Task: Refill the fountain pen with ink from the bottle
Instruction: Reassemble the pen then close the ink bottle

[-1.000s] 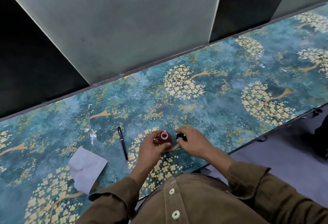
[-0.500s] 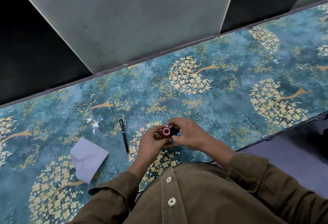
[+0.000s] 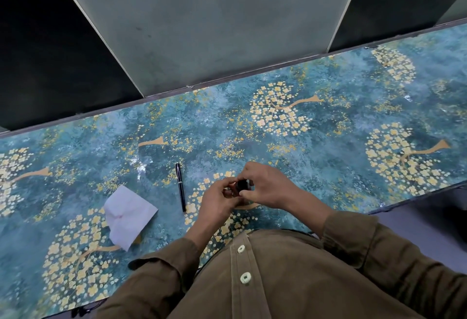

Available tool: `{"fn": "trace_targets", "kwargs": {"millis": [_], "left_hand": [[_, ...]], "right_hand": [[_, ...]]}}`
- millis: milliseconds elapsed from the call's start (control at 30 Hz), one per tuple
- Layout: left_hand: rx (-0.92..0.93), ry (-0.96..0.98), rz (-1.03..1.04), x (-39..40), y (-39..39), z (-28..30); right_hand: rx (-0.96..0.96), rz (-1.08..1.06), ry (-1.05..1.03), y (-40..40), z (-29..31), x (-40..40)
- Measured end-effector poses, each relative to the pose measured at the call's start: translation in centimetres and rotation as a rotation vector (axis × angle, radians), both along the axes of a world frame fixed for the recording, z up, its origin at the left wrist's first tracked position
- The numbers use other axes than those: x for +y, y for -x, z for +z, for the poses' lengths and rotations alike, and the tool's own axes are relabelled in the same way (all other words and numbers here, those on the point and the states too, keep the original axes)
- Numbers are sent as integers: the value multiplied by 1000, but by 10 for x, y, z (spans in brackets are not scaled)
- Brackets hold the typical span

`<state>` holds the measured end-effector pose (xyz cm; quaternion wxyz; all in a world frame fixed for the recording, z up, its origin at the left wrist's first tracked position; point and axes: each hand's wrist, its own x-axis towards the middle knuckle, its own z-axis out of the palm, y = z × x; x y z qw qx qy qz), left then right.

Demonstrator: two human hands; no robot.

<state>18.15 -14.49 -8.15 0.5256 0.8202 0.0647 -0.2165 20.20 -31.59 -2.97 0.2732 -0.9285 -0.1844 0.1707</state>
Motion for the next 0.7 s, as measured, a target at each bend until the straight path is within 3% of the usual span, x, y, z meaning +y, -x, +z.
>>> {"fn": "trace_targets", "kwargs": {"millis": [300,567,700], "left_hand": [[4,1,-23,0,-1,4],[-14,-3,-29,-2,2,8],[-23,17,-12,-4,4,13]], "right_hand": [[-46,-3,140,-10,-9,1],[51,22,-18,-9,-10,-5],[61,36,11,-8,-7,-5]]}}
